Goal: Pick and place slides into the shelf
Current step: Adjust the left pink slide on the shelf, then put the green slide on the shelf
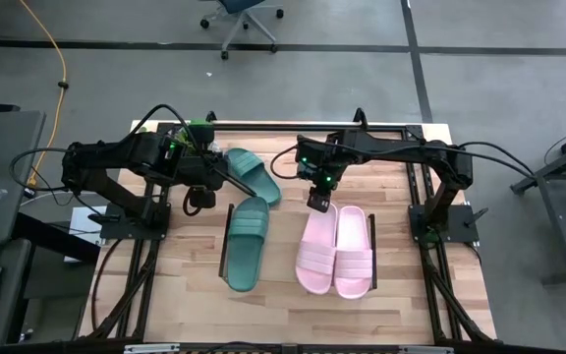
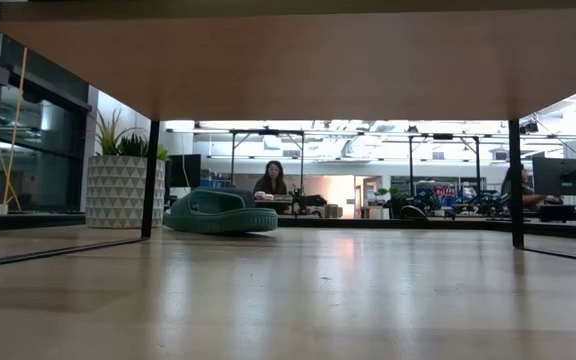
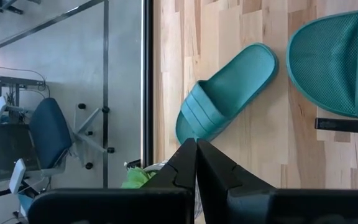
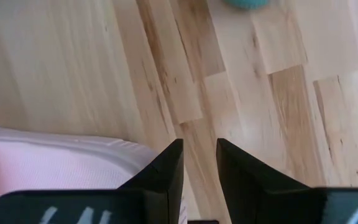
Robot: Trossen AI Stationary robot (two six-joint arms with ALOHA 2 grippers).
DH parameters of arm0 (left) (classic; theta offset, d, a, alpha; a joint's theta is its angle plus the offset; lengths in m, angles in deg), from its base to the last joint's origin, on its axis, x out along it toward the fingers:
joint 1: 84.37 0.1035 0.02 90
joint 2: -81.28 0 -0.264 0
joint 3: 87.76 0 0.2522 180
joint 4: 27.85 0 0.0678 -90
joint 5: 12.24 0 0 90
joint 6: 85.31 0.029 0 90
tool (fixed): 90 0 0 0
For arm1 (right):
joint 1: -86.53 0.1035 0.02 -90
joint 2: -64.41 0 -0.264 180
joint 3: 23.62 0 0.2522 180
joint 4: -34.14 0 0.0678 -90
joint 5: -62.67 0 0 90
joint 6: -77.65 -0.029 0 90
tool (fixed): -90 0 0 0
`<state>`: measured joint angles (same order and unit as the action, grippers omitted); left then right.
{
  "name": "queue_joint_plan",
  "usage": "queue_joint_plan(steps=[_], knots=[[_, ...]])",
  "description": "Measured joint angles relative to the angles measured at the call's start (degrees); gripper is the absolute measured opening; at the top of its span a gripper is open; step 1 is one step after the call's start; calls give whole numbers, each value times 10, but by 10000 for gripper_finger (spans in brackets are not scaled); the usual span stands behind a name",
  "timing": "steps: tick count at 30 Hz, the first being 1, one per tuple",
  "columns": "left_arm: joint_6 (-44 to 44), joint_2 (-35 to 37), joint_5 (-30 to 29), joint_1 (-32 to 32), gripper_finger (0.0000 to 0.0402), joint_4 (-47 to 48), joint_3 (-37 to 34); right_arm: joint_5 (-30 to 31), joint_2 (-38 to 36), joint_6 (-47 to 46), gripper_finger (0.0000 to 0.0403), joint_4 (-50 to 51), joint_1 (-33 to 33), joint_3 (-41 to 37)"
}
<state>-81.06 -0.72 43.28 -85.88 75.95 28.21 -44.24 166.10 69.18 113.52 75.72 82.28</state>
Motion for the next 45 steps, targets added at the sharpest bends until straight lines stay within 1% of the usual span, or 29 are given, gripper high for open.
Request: queue_joint_plan(steps=[8,13,16,19,28,33,36,38,40,41,45], knots=[[-2,0,0,0,3,0,0,-33,0,29,87,-4,0,0],[-9,0,0,0,3,0,0,-30,0,34,87,-2,0,0],[-11,0,0,0,3,0,0,-5,0,29,87,-2,-1,0],[-11,0,0,0,3,0,0,-4,0,30,87,-3,-2,0],[-11,0,0,0,3,0,0,-60,0,44,87,-3,0,0],[-11,0,0,0,3,0,0,-65,0,46,87,-3,0,0],[-11,0,0,0,3,0,0,-52,0,45,87,-3,0,0],[-11,0,0,0,3,0,0,-17,0,42,87,-3,0,0],[-11,0,0,0,3,0,0,30,0,28,87,-7,-1,0],[-11,0,0,0,3,0,0,41,0,26,87,-10,-3,0],[-4,0,0,0,3,0,0,36,0,25,87,-60,-12,0]])
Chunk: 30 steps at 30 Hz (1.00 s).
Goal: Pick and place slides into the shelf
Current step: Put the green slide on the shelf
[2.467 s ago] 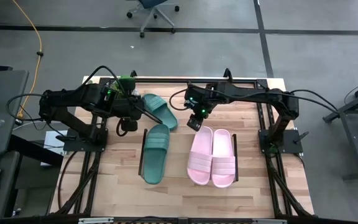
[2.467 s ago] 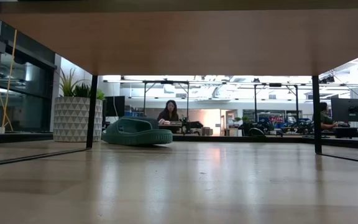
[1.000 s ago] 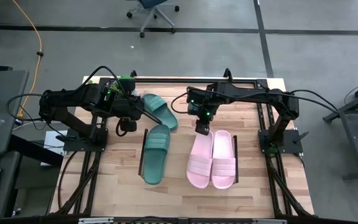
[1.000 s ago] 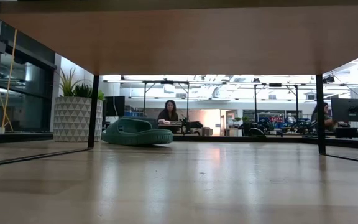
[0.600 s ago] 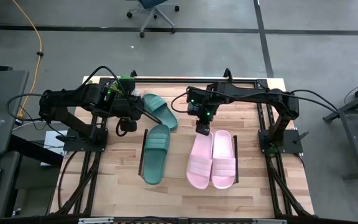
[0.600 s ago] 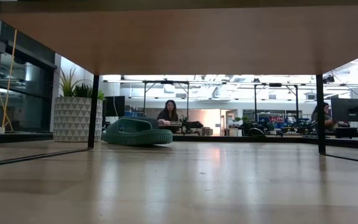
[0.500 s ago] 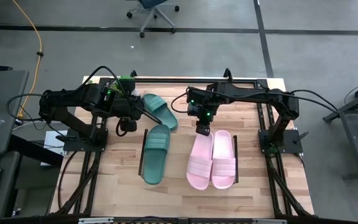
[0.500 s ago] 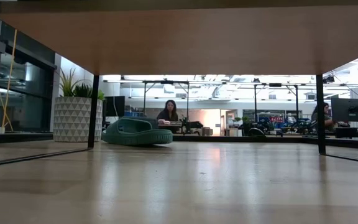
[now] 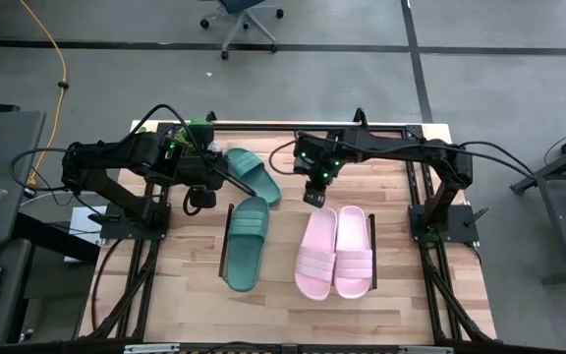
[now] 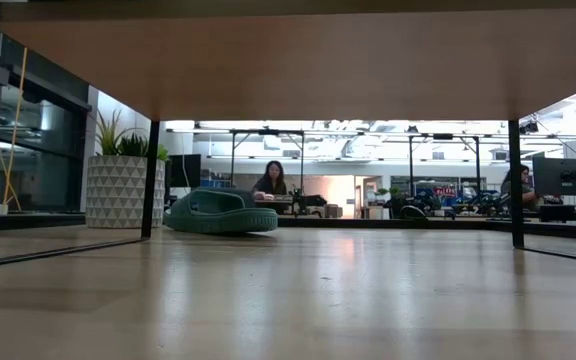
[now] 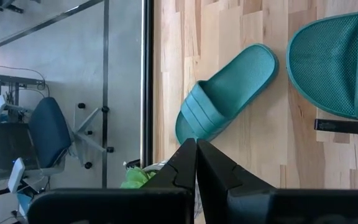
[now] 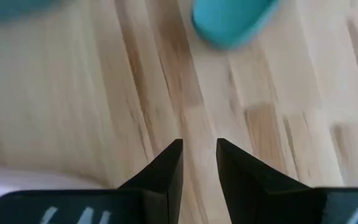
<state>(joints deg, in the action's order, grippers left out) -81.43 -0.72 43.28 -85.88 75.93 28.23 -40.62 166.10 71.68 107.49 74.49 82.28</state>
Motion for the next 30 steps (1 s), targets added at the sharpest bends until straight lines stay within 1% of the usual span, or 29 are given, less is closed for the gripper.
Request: queue_joint_plan(steps=[2,5,6,9,11,14,16,19,22,24,25,28,30], knots=[[2,0,0,0,3,0,0,-31,0,0,87,-33,-3,0],[2,0,5,0,3,0,0,-97,0,-1,87,-82,-3,0],[2,0,7,0,3,0,0,-109,0,-6,87,-99,-1,0],[-6,0,8,0,3,0,0,-110,0,-21,87,-147,5,0],[-12,0,8,0,3,0,0,-124,0,-32,87,-168,5,0],[-13,0,13,0,3,0,0,-150,0,-36,87,-169,5,0],[-13,0,33,0,3,0,0,-169,0,-34,87,-163,10,0],[-13,0,68,0,3,0,0,-181,0,-27,87,-166,25,0],[-14,0,62,0,3,0,0,-160,0,-18,87,-188,35,0],[-26,0,41,0,1,0,0,-121,0,-50,87,-224,28,0],[-29,1,33,0,1,0,0,-118,0,-74,87,-247,19,0],[-29,2,20,1,1,0,0,-162,11,-146,87,-305,-13,0],[-28,2,18,1,1,0,0,-168,21,-181,87,-328,-30,0]])
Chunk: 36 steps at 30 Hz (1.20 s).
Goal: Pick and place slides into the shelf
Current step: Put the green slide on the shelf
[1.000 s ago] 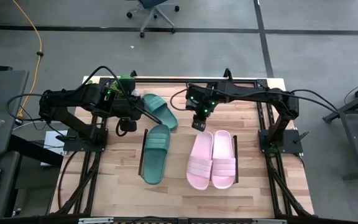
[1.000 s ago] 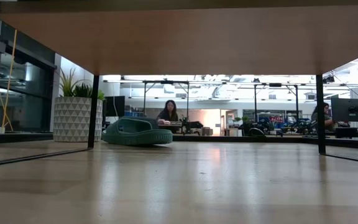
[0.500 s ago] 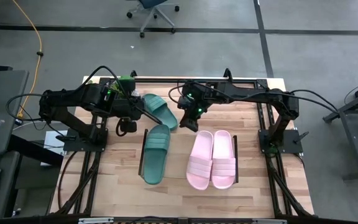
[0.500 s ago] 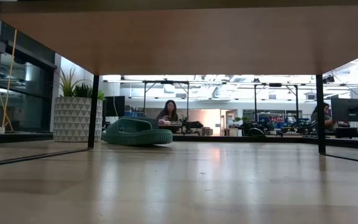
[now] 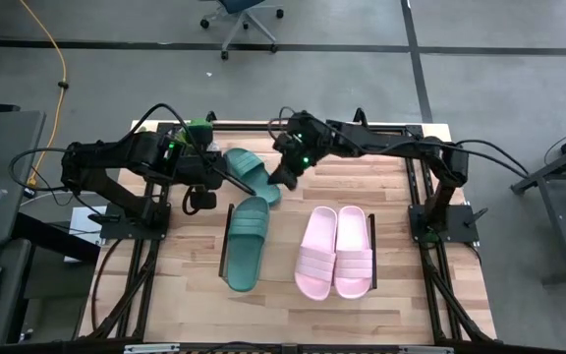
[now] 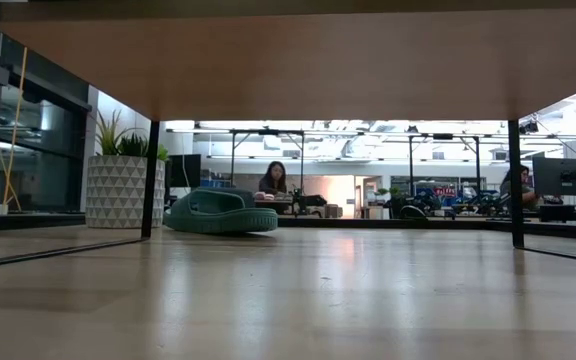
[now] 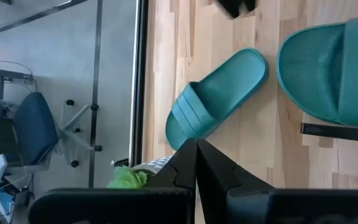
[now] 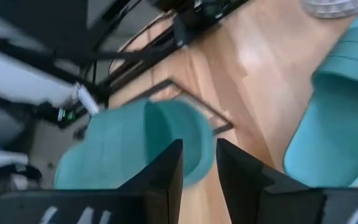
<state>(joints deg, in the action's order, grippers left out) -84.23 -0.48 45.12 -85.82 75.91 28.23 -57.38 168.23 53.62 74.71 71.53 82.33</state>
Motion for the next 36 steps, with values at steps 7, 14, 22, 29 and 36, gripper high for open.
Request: queue_joint_plan(steps=[7,14,22,29,36], knots=[[2,-2,-7,0,1,0,0,-16,12,-7,87,-12,-43,0],[80,3,57,64,0,-69,-52,-41,-1,1,87,-19,-53,0],[197,-9,163,215,1,-156,-93,-28,-35,17,87,-8,-39,0],[228,-63,245,299,1,-205,-93,109,-122,51,87,53,-49,0],[242,-152,195,301,0,-211,-94,173,-210,43,87,114,-61,0]])
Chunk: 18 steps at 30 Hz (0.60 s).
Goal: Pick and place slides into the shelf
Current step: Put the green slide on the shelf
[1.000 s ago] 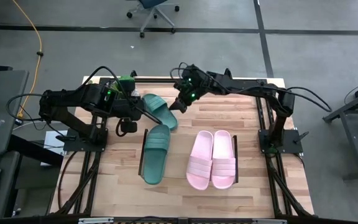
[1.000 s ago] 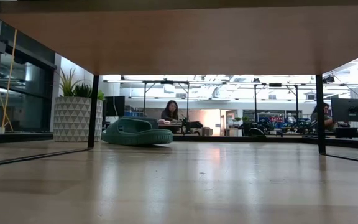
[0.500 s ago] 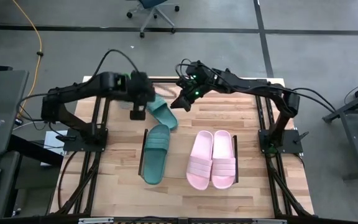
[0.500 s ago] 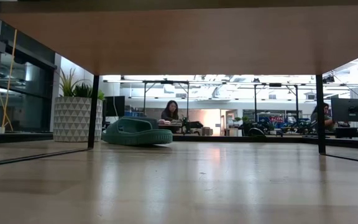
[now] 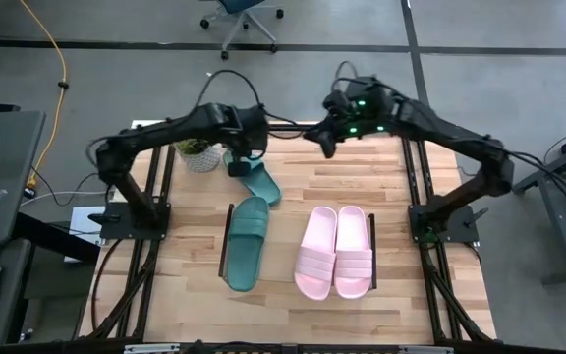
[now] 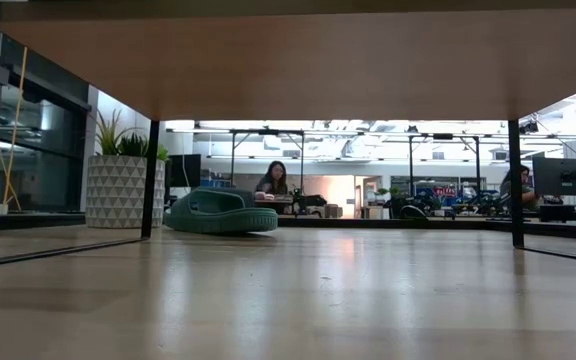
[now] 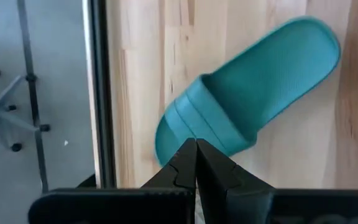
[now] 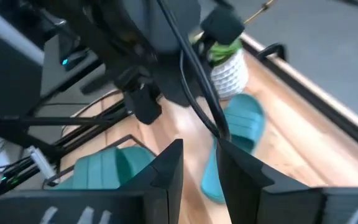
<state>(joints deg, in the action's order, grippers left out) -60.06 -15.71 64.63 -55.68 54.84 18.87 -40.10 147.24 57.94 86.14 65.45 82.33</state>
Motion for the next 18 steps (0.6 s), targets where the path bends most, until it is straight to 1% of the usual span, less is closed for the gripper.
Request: queue_joint_plan(steps=[3,7,11,14,16,18], knots=[[-9,-29,7,-10,0,-22,0,31,-29,-3,87,24,2,0],[-27,-59,24,-19,0,-49,1,40,-54,-6,87,40,2,0],[-52,-82,48,-18,1,-67,0,37,-63,5,87,53,2,0],[-69,-97,50,-18,4,-68,0,28,-64,19,87,66,-1,0],[-79,-106,50,-17,16,-69,0,22,-64,30,87,72,-5,0],[-91,-113,48,-17,37,-72,0,3,-64,36,87,75,-13,0]])
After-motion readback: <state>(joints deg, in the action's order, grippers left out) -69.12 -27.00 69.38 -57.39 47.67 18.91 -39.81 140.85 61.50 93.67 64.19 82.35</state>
